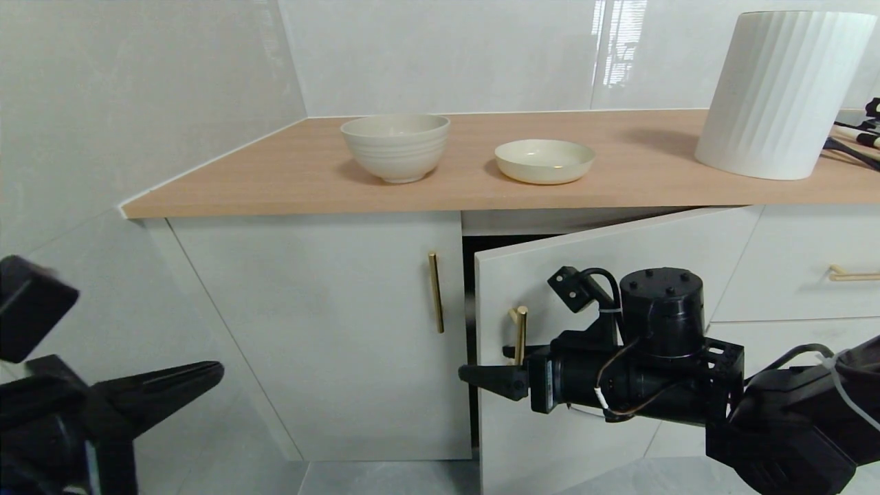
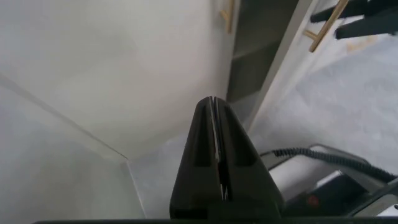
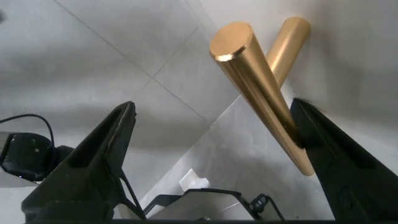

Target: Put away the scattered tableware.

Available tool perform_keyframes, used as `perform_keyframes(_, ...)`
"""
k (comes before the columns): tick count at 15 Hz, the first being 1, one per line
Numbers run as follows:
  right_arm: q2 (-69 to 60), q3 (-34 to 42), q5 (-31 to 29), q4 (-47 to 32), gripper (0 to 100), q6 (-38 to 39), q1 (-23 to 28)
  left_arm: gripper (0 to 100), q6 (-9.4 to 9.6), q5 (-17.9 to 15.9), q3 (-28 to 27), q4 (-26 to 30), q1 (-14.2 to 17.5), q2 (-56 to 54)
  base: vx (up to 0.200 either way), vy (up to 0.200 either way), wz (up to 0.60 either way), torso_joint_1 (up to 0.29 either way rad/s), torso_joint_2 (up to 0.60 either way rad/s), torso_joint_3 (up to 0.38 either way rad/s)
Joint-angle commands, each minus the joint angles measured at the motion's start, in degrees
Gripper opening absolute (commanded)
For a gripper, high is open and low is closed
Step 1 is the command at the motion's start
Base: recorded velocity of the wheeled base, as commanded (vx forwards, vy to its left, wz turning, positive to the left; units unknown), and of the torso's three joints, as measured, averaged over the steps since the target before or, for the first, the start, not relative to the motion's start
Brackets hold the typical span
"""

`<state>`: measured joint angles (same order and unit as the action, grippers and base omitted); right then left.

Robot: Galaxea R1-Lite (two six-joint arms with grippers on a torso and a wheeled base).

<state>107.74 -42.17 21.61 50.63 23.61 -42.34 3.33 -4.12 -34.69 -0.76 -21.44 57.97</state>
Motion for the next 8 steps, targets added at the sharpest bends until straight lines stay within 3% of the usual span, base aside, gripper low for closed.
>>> perform_keyframes(1, -0.4, 0.1, 0.1, 0.3, 100, -0.1, 0.0, 0, -0.43, 0.8, -1.8, -2.2, -3.2, 9.0, 0.000, 0.000, 0.00, 0.000, 0.00, 0.000)
perform_keyframes(5, -0.5, 1.3, 0.1, 0.4, 100, -0.6, -0.9, 0, -0.95, 0.6, -1.7, -9.7, -5.3, 18.7, 0.000, 0.000, 0.00, 0.000, 0.00, 0.000)
perform_keyframes(8, -1.2, 2.4, 0.1, 0.3, 100, -2.2, -1.0, 0, -2.80, 0.3, -1.6, -16.3, -8.1, 26.7, 0.000, 0.000, 0.00, 0.000, 0.00, 0.000)
